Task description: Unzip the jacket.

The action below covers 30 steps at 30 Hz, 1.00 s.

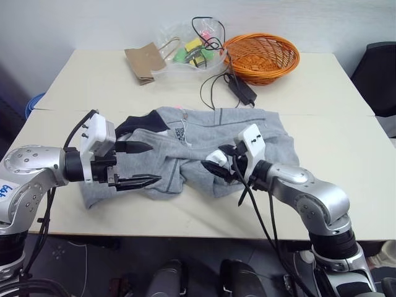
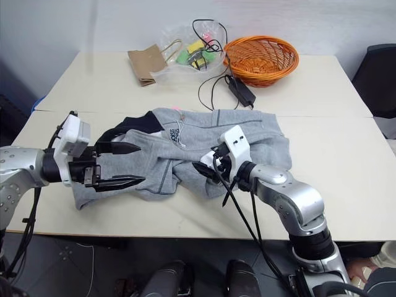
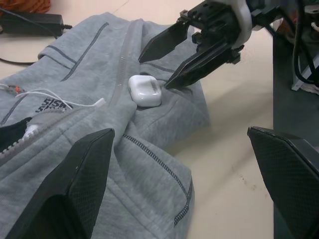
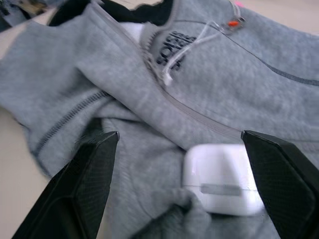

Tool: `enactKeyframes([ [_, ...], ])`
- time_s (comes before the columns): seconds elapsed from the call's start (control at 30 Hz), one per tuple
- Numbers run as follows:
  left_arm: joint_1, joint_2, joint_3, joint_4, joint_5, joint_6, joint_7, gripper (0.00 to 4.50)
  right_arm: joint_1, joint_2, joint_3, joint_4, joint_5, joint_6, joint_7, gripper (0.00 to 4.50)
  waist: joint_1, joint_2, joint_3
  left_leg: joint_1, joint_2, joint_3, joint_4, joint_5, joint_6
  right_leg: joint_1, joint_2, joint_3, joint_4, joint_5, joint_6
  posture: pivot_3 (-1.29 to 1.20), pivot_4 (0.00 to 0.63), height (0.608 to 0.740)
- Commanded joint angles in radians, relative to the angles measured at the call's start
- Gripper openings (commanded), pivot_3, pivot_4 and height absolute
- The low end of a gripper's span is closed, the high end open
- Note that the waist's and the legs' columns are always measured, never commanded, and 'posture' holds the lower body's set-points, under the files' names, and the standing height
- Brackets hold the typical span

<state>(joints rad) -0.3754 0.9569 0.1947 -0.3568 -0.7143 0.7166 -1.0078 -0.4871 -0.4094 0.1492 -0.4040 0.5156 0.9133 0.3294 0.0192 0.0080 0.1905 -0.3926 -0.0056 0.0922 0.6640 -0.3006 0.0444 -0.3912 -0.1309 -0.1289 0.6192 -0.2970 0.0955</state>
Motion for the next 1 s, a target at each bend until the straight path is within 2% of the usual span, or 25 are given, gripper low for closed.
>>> enactKeyframes([
  [0.03,-0.024,-0.001,-0.002,-0.012,0.008,-0.023,-0.007,4.50,0.009,0.025,0.002,0.029,-0.060,-0.038,-0.030,4.14,-0.005,0.000,0.000,0.000,0.000,0.001,0.000,0.000,0.000,-0.001,0.000,0.001,0.001,0.000,0.000,0.00,0.150,0.740],
  [0.3,-0.061,-0.023,-0.044,-0.009,0.027,-0.032,-0.004,4.50,-0.004,0.086,0.075,0.129,-0.174,-0.106,-0.019,4.14,-0.024,0.000,0.000,-0.001,0.002,0.003,-0.001,0.000,0.000,-0.003,0.001,0.003,0.001,0.000,-0.001,0.00,0.150,0.740],
  [0.43,-0.080,-0.026,-0.052,0.004,0.033,-0.035,-0.006,4.50,0.008,0.095,0.088,0.137,-0.183,-0.106,0.009,4.14,-0.024,0.000,0.000,-0.001,0.002,0.003,-0.001,0.000,0.000,-0.004,0.001,0.003,0.001,0.000,-0.001,0.00,0.150,0.740],
  [0.7,-0.110,-0.041,-0.075,0.023,0.057,-0.044,-0.017,4.50,-0.005,0.084,0.175,0.241,-0.376,-0.260,-0.017,4.14,-0.024,0.000,0.000,0.000,0.001,0.004,-0.001,0.000,0.000,-0.004,0.001,0.004,0.001,0.000,-0.001,0.00,0.150,0.740],
  [0.77,-0.114,-0.044,-0.080,0.023,0.062,-0.046,-0.019,4.50,-0.002,0.089,0.179,0.254,-0.400,-0.292,-0.015,3.79,-0.024,0.000,0.000,0.000,0.002,0.004,-0.001,0.000,0.000,-0.004,0.001,0.004,0.001,0.000,-0.001,0.00,0.150,0.740],
  [0.9,-0.120,-0.045,-0.088,0.035,0.067,-0.061,-0.031,4.50,0.001,0.099,0.158,0.190,-0.392,-0.302,0.010,2.75,-0.023,0.000,0.000,0.000,0.002,0.004,-0.001,0.000,0.000,-0.004,0.001,0.004,0.001,0.000,-0.001,0.00,0.150,0.740],
  [1.0,-0.136,-0.055,-0.109,0.054,0.081,-0.082,-0.042,4.50,0.000,0.100,0.089,0.077,-0.328,-0.234,0.027,2.75,-0.023,0.000,0.000,-0.001,0.002,0.004,-0.001,0.000,0.000,-0.004,0.001,0.004,0.001,0.000,-0.001,0.00,0.150,0.740],
])
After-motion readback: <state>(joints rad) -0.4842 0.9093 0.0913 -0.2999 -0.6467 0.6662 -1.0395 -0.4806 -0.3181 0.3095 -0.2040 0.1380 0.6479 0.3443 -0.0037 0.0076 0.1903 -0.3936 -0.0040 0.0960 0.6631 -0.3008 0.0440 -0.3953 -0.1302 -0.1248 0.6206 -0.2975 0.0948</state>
